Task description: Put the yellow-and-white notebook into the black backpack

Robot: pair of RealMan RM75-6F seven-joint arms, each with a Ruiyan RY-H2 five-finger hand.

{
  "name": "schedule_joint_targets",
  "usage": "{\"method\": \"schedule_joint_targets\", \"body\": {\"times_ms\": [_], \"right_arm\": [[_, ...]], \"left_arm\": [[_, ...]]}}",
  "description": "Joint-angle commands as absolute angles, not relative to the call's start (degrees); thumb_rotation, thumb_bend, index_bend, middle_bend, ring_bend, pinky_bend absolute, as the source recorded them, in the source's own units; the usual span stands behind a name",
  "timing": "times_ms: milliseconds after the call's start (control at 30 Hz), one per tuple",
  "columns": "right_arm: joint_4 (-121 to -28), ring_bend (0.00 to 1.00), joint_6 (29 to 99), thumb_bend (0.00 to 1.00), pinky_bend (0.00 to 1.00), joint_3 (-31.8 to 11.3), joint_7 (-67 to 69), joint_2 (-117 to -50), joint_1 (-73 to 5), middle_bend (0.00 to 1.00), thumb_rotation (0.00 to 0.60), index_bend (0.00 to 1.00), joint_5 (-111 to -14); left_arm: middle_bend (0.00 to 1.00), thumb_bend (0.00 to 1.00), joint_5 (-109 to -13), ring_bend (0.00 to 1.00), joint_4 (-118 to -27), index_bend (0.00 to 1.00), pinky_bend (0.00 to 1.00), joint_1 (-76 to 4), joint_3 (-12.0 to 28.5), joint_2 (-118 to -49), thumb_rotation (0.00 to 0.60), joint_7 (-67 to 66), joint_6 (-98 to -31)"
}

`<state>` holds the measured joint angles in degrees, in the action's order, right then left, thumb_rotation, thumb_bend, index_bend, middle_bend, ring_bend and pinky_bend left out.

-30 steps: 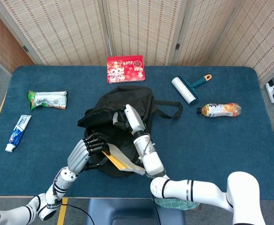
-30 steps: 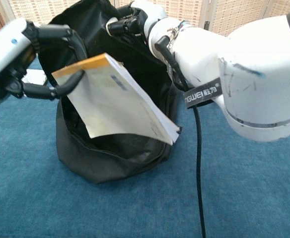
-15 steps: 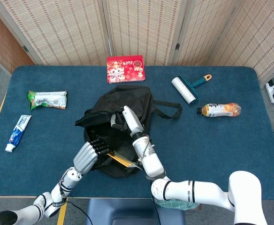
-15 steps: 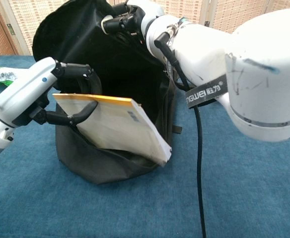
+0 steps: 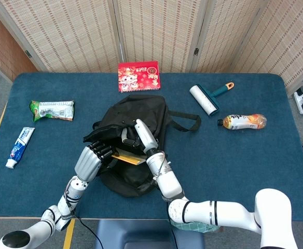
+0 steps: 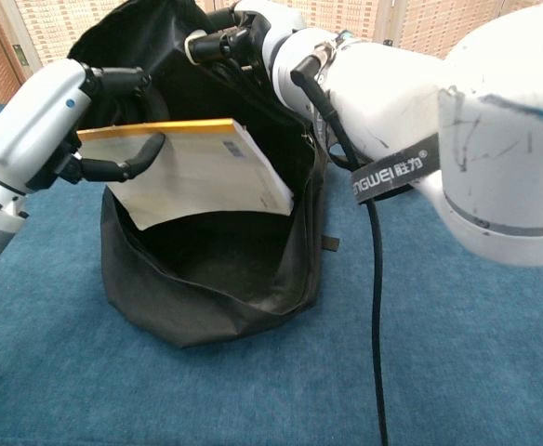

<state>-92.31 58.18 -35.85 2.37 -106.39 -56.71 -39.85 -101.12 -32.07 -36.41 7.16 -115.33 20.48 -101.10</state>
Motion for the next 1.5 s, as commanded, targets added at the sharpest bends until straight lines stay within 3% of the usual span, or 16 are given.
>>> {"method": "schedule_joint_targets", "body": {"times_ms": [33, 467, 667, 967, 1267, 1500], "right_arm": [[-92.79, 0.39, 58.18, 0.79, 0.36, -35.79, 2.36, -106.16, -56.75, 0.47, 0.6, 0.74, -39.66], [-95.5, 0.39, 58.68, 0.79, 0.36, -35.27, 2.46, -105.12, -56.38, 0.47, 0.6, 0.74, -37.89], [-96.74, 0.39, 59.17, 0.79, 0.36, -34.57, 2.03, -104.66, -56.19, 0.47, 0.6, 0.74, -37.78], [-97.72, 0.39, 59.16, 0.79, 0.36, -34.13, 2.35, -104.4, -55.99, 0.47, 0.6, 0.74, -37.27], [-98.34, 0.39, 59.51, 0.79, 0.36, -34.24, 2.51, -104.32, -56.11, 0.47, 0.6, 0.73, -37.1], [-98.68, 0.39, 59.22, 0.79, 0.36, -33.8, 2.91, -103.89, -55.7, 0.47, 0.6, 0.73, -36.98]], "left_arm": [[0.72, 0.54, -101.24, 0.61, -27.76, 0.73, 0.54, -36.24, 5.18, -117.91, 0.6, 18.15, -100.4], [0.72, 0.54, -103.05, 0.62, -25.54, 0.72, 0.55, -36.92, -0.89, -120.67, 0.6, 11.18, -94.6], [0.71, 0.54, -100.84, 0.62, -27.38, 0.72, 0.55, -39.08, 0.14, -120.64, 0.6, 6.79, -88.66], [0.71, 0.54, -97.47, 0.62, -28.01, 0.72, 0.56, -40.99, 2.72, -121.12, 0.6, 4.36, -85.15], [0.72, 0.54, -95.71, 0.63, -24.29, 0.73, 0.58, -43.23, 3.37, -123.39, 0.6, 4.21, -81.31], [0.73, 0.53, -92.45, 0.64, -20.36, 0.73, 0.63, -45.11, 6.24, -126.08, 0.6, 2.36, -79.76]]}}
